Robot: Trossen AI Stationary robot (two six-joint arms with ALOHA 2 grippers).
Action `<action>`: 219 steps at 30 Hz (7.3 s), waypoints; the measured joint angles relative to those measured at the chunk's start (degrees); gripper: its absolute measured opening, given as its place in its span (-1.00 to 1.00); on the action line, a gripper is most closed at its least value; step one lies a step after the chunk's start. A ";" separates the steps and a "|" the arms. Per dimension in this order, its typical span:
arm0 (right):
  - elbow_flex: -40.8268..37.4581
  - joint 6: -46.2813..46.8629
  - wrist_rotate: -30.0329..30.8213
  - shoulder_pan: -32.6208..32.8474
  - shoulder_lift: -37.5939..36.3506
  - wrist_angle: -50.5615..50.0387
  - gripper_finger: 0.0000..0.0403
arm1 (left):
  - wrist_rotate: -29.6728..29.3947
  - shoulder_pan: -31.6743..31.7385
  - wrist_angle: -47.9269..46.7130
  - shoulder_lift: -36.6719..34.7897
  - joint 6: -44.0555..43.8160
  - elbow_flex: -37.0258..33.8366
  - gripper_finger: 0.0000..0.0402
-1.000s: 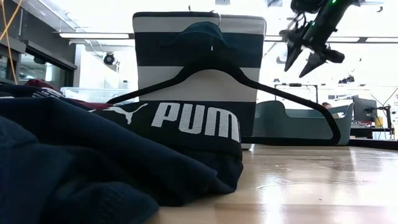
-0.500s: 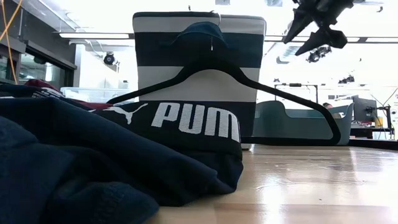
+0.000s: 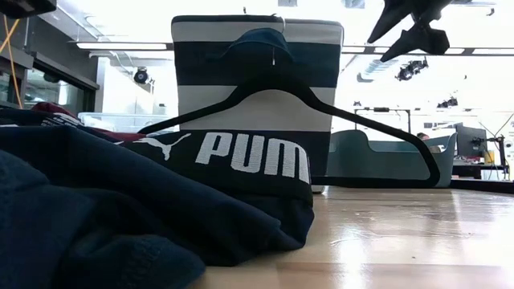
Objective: Pick & Place Cloths
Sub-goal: Put the blue boxer into the transparent bin
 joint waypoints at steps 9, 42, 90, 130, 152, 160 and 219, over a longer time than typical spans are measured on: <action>0.00 1.41 0.02 2.97 0.00 0.00 0.17 | 3.95 -0.04 -1.17 2.90 11.03 0.00 -0.01; 0.00 1.25 -0.46 5.73 0.02 0.00 0.17 | 3.90 0.01 1.89 13.27 21.27 -3.76 -0.94; 0.00 0.78 -1.70 5.68 0.02 0.04 0.17 | -48.46 0.09 -2.74 12.93 11.06 54.77 -1.00; 0.00 0.79 -1.73 5.68 0.00 0.52 0.17 | -68.63 34.42 38.96 8.44 87.23 70.69 -1.00; 0.02 -24.77 -15.31 5.66 0.00 11.26 0.17 | -56.48 65.17 6.95 8.19 64.16 70.66 -1.00; 0.02 -24.50 -15.04 5.66 0.00 11.23 0.17 | -48.94 74.97 -2.68 8.23 53.58 68.54 -1.00; 0.00 -24.36 -15.02 5.64 0.00 11.19 0.17 | 1.91 99.59 1.80 8.18 24.02 4.55 -1.00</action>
